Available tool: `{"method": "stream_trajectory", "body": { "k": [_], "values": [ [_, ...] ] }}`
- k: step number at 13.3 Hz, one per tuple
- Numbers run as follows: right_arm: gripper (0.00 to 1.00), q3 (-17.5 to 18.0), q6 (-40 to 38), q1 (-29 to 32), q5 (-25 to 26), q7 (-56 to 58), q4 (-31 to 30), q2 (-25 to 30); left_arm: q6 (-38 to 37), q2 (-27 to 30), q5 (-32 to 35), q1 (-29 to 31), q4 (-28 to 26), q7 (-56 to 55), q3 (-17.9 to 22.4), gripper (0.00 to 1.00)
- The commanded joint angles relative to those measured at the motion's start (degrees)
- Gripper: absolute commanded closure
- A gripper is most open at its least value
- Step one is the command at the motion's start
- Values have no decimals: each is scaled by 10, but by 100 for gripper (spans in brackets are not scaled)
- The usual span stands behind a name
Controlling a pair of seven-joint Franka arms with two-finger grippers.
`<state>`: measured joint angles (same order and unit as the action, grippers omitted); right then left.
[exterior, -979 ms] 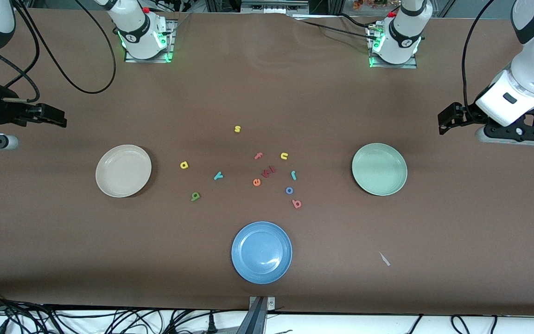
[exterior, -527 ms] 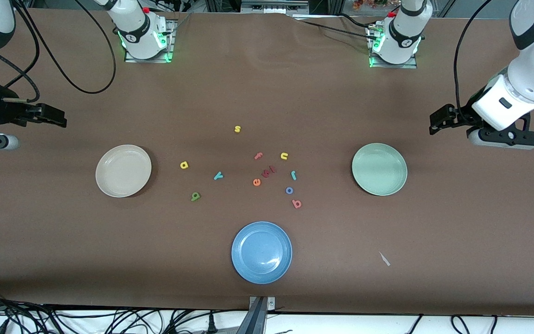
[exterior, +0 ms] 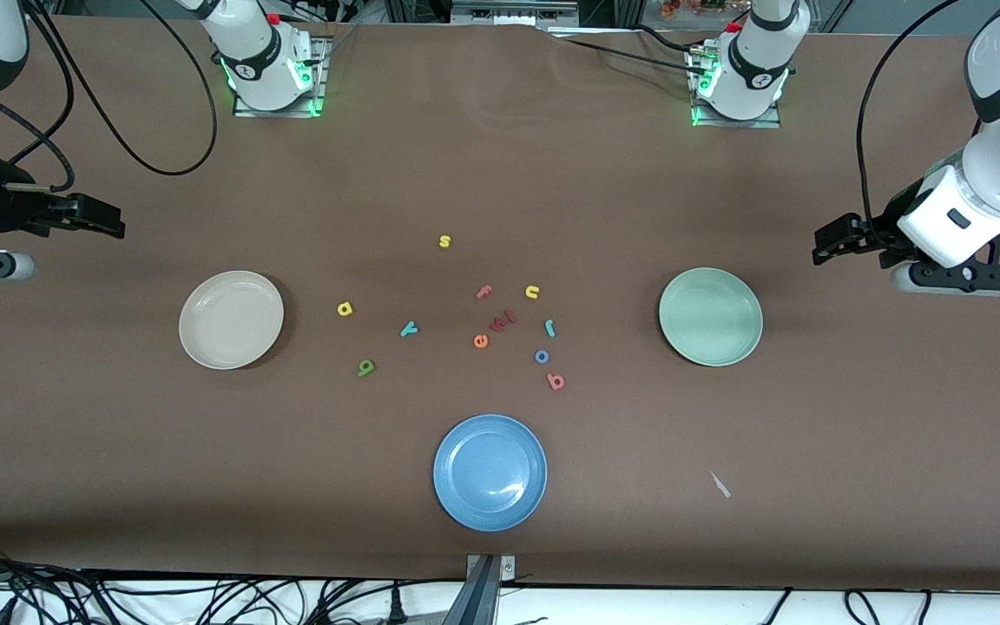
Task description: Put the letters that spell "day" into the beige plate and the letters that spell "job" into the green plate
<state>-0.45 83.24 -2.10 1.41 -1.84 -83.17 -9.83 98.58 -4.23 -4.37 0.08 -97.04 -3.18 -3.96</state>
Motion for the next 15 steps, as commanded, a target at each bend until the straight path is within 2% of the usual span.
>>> {"method": "stream_trajectory", "body": {
  "k": [1, 15],
  "values": [
    [0, 1, -4, 2, 3, 8, -1, 6, -4, 4, -7, 5, 4, 7, -2, 0],
    [0, 1, -5, 0, 1, 5, -1, 4, -4, -3, -5, -1, 3, -2, -3, 0]
  ]
}}
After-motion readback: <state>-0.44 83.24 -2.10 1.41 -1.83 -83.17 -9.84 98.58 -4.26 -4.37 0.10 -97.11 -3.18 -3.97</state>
